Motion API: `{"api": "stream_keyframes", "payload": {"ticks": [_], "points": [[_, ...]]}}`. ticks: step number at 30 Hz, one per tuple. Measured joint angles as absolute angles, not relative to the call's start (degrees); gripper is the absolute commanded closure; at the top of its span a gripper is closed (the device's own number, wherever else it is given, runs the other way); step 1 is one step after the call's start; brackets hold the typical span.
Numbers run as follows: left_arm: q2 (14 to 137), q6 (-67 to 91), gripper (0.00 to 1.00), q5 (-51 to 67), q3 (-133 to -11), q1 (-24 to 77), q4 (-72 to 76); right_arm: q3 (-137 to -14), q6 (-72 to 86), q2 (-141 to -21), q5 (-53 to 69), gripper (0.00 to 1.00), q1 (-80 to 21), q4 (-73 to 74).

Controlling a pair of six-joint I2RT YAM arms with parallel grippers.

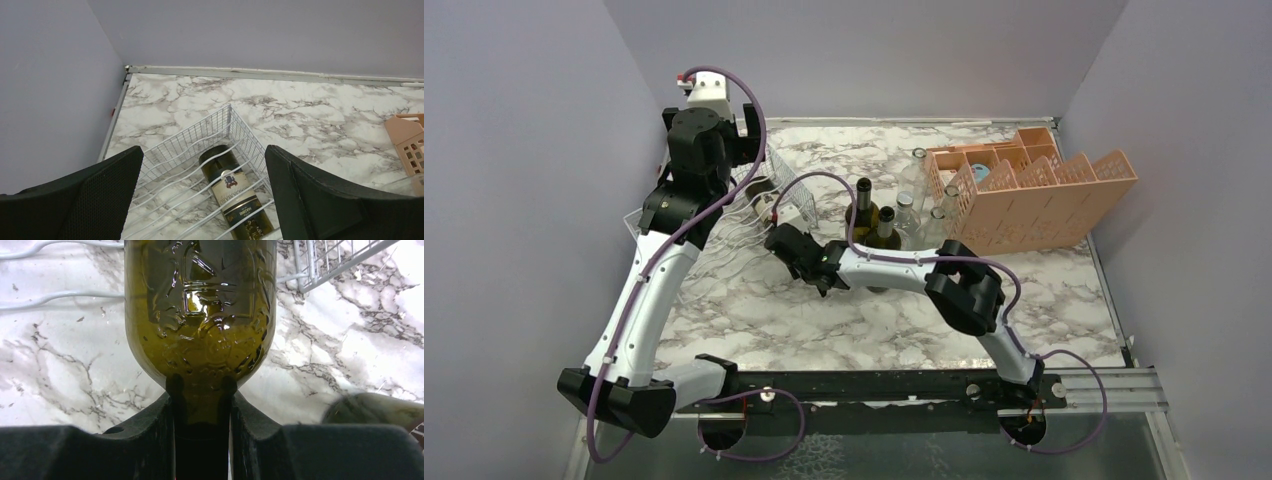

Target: Put the wine bottle on the wine rack

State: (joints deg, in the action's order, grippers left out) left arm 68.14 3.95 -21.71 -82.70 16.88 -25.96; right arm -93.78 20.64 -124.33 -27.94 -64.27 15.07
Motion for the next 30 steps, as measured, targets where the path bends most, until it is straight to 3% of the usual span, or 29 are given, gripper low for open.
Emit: {"api": "stream_keyframes", "payload": {"ticks": [16, 26, 30], "points": [[67.37, 4.12, 0.01, -19.59, -81.93, 16.19, -25.98, -100.29, 14.59, -129.60, -31.27, 0.72, -61.47, 16.58], [67.26, 4.12, 0.01, -18.55, -81.93, 16.12, -25.98, -104.95, 11.66, -131.70, -31.64, 0.42, -61.01, 16.32], [67.24, 4.10, 0.01, -18.39, -81.93, 16.12, -26.00, -107.13, 11.16, -131.70, -31.90, 0.36, -60.90, 15.97]]}}
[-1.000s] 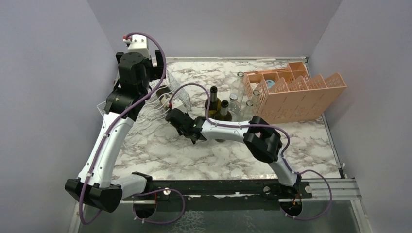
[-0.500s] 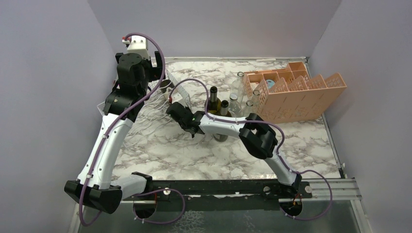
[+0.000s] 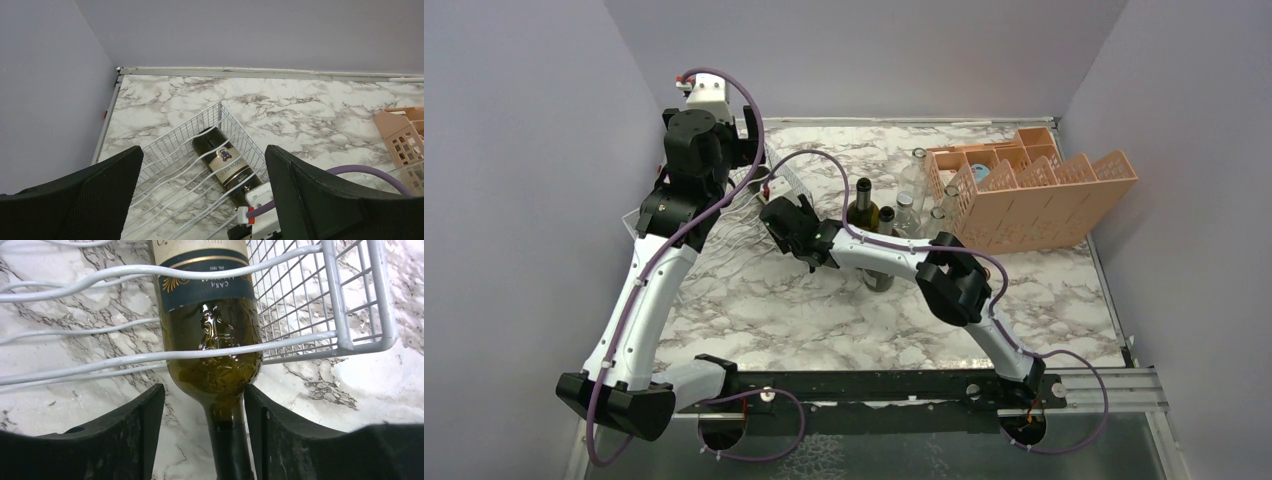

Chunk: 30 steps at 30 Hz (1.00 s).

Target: Put the wine bottle on the wine rack

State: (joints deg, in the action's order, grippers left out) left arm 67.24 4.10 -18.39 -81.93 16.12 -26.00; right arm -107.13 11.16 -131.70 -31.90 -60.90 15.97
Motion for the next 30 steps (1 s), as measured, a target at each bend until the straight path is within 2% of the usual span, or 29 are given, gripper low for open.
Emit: {"api": "stream_keyframes", "payload": {"ticks": [13, 24, 30], "points": [[66.39, 3.62, 0.01, -18.65, -83.24, 16.08, -26.24, -107.22, 11.11, -128.84, -27.16, 0.33, -60.90, 16.60], [60.90, 3.14, 0.01, -18.65, -87.11, 16.08, -25.82, -104.60, 11.49, -111.79, -20.62, 0.33, -60.90, 16.05], [57.63, 2.90, 0.01, -17.91, -85.78, 15.86, -25.50, -97.34, 9.96, -100.31, -21.85, 0.32, -60.90, 14.39]]}}
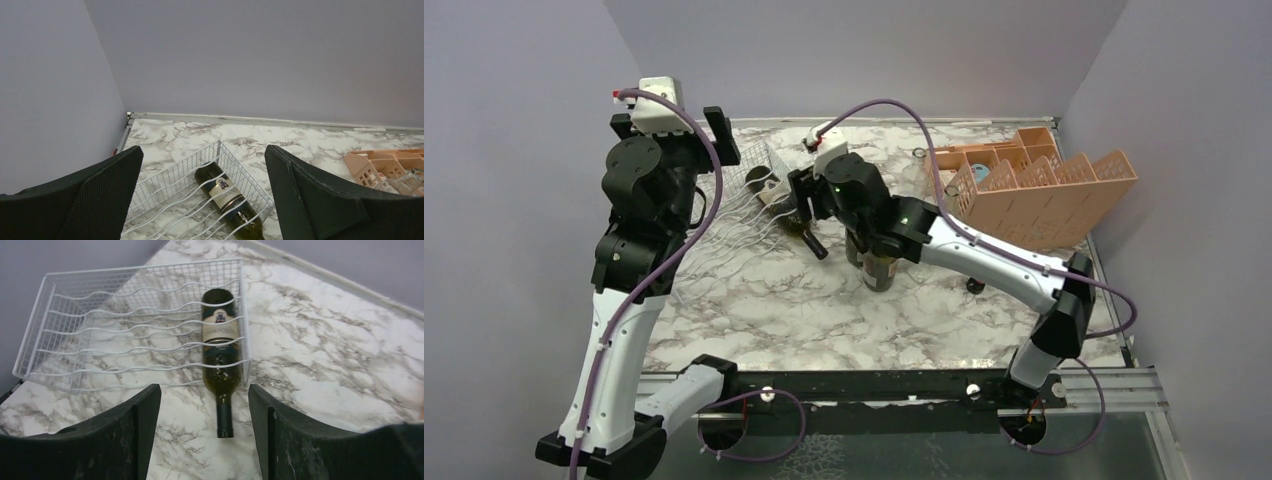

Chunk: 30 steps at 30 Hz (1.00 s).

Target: Put the wine bottle on the wine rack

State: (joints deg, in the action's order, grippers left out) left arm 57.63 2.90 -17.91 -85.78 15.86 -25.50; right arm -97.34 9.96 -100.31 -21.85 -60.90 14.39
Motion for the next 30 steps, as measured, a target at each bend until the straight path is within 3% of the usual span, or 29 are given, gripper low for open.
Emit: {"api": "stream_keyframes", "payload": {"ticks": [16, 25, 30], "points": [[52.36, 2.52, 0.01, -6.39, -75.09, 15.86, -20.49, -80.84, 7.09, -77.71, -41.04, 0.24, -59.86, 18.50], [52.51, 2.52, 0.01, -0.08, -70.46, 15.86, -17.80, -76.47, 13.80, -77.34, -38.79, 0.30, -59.37, 27.05], [53.01, 2.52, 0.01, 2.15, -70.39, 15.86, -16.45, -75.44, 15.00, -77.34, -37.32, 0.42, -59.37, 27.49]]}}
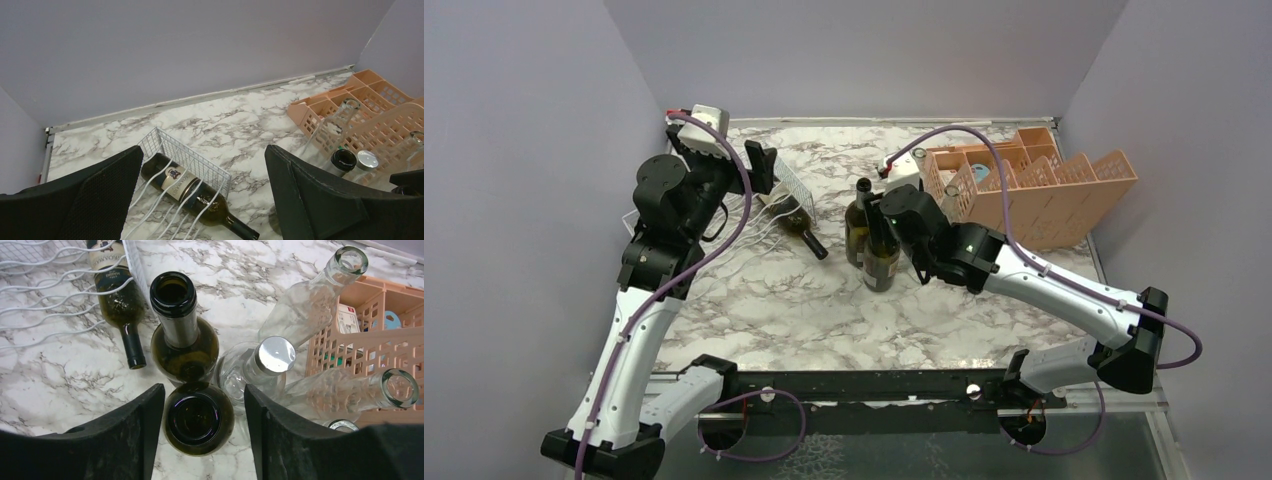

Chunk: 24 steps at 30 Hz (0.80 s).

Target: Put the wine bottle on the wine rack

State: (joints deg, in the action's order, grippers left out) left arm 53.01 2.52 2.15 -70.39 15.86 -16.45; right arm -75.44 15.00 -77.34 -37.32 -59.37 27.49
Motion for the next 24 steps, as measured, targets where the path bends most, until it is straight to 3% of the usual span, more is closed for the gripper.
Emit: {"api": "stream_keyframes", "payload": {"ticks": [10, 15, 24], "points": [[55.07, 2.31, 0.01, 6.83, -70.39, 15.86, -15.46, -74.56, 14.74, -77.60, -36.34, 0.82, -59.37, 26.68], [54.22, 1.85, 0.02, 10.02, -68.20, 15.86, -12.38, -74.28, 13.15, -77.43, -35.33, 0.96, -59.37, 25.96], [51.42, -0.84, 0.02, 27.07, -52.95, 16.56, -1.45, -72.93, 9.96, -74.22, -29.36, 0.99, -59.24, 26.68]]}}
